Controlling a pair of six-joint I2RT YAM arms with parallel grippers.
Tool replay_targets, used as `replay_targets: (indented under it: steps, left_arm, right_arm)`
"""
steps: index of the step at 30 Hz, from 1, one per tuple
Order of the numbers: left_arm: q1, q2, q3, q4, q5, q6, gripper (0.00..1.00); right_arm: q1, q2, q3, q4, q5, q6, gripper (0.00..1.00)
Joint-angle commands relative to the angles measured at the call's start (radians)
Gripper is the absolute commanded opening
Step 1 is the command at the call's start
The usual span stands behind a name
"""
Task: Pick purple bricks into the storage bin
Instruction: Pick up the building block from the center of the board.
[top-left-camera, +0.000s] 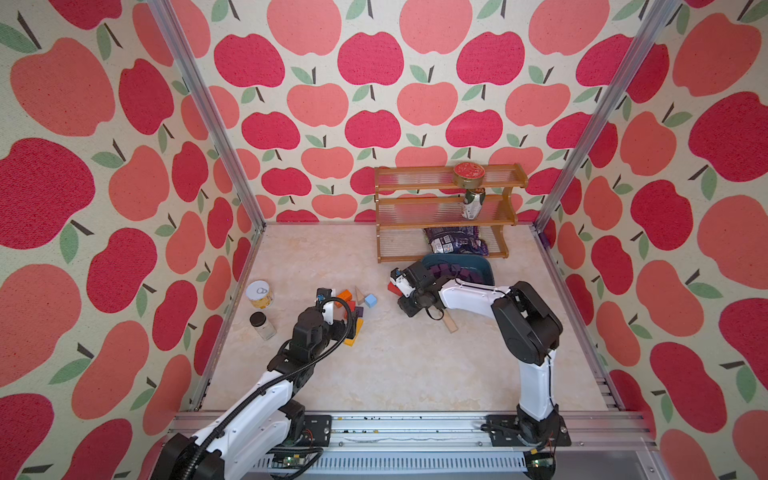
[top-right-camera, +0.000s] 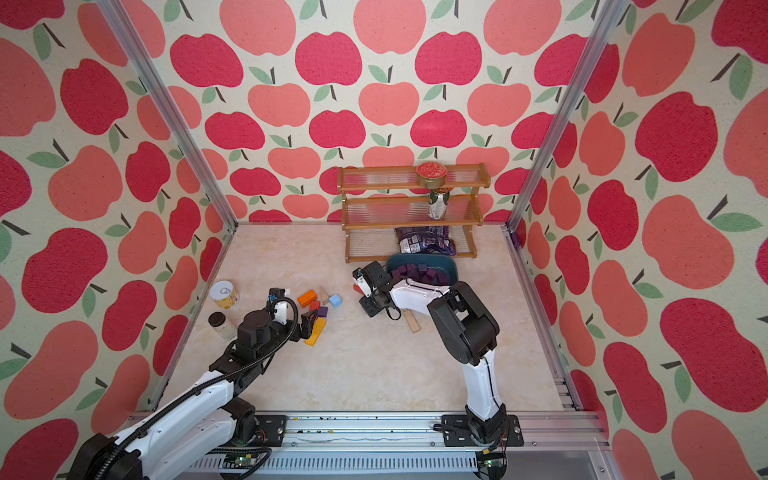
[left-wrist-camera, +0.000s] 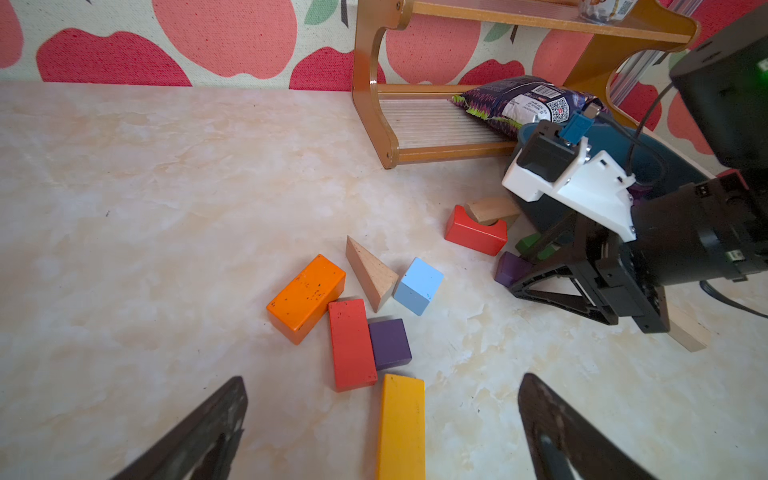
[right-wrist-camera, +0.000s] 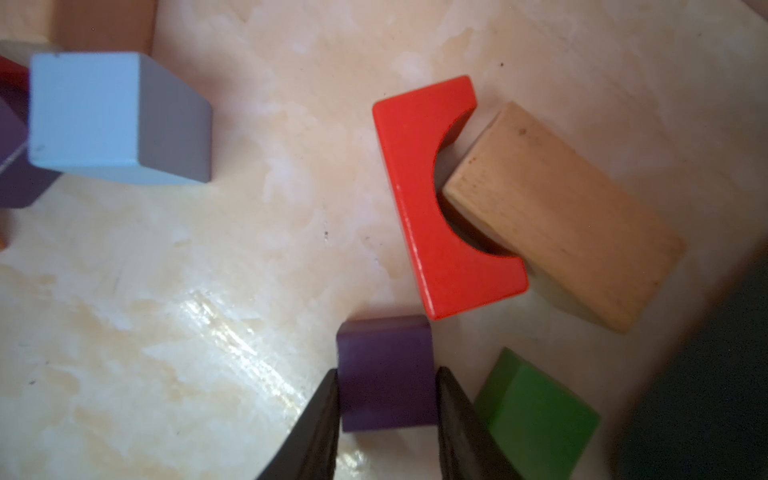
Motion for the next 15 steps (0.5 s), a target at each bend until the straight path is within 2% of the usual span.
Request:
replay_targets:
  steps: [1, 6, 9, 15]
  left_arm:
    - [0.006, 0.005, 0.000, 0.006, 0.004, 0.000, 0.99]
    - [0.006, 0.006, 0.001, 0.007, 0.004, 0.000, 0.99]
    - [0.007, 0.006, 0.001, 0.004, 0.002, 0.000, 0.99]
    - [0.006, 0.004, 0.000, 0.003, -0.002, 0.000, 0.99]
  right_arm:
    - [0.002, 0.047, 0.037, -0.067, 0.011, 0.011, 0.40]
    - [0.001, 0.066, 0.054, -0.072, 0.012, 0.009, 0.40]
    - [0.001, 0.074, 0.059, -0.081, 0.011, 0.005, 0.29]
    - [0.001, 0.069, 0.060, -0.090, 0.028, 0.008, 0.25]
